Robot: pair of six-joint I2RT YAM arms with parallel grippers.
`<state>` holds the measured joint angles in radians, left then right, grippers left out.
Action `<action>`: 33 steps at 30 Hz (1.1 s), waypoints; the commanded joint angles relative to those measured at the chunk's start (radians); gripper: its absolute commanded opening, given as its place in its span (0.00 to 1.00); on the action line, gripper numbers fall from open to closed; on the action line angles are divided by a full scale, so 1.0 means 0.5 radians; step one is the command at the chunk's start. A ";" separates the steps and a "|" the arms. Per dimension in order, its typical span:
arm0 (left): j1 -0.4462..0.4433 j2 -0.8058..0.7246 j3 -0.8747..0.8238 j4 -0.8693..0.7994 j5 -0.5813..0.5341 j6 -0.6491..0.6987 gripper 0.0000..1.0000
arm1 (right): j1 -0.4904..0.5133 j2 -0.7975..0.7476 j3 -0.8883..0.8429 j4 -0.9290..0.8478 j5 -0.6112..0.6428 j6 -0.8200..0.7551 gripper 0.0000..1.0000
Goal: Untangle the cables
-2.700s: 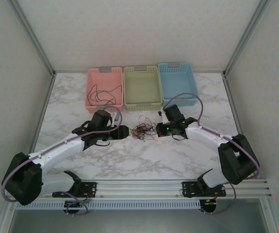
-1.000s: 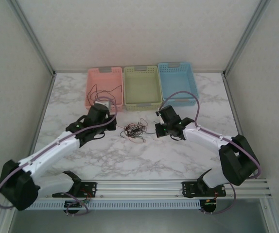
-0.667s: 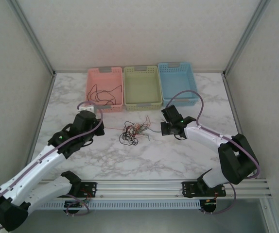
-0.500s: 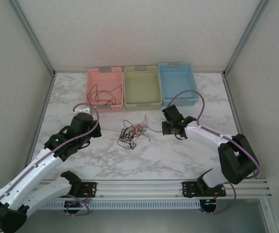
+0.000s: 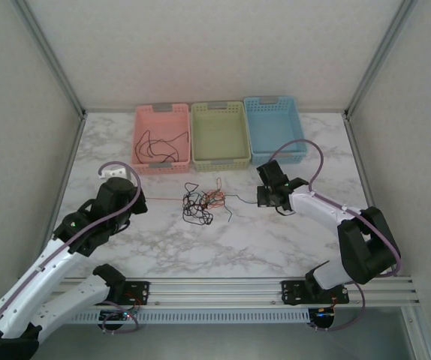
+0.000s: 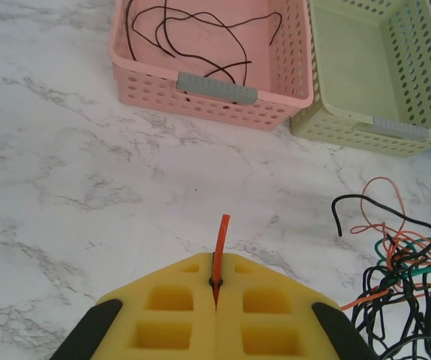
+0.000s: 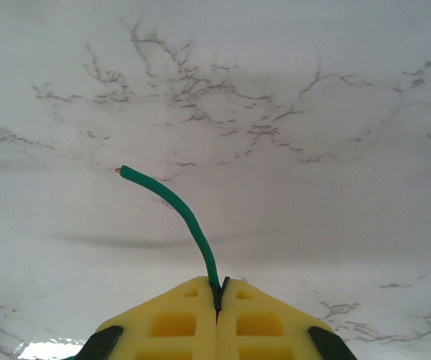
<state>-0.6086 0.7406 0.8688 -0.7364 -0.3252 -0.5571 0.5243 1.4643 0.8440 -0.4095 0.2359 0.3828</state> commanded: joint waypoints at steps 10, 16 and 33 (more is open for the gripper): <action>0.031 -0.106 0.242 -0.279 -0.337 0.094 0.00 | -0.098 0.042 0.016 -0.204 0.349 0.087 0.00; 0.033 -0.093 0.234 -0.262 -0.296 0.088 0.00 | -0.109 0.043 -0.009 -0.212 0.369 0.130 0.00; 0.033 -0.026 0.071 -0.137 -0.108 0.014 0.00 | -0.136 -0.099 -0.042 -0.153 0.251 0.133 0.00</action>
<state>-0.6056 0.7284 0.9279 -0.8253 -0.3859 -0.5297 0.4686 1.4590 0.8402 -0.4751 0.3401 0.4351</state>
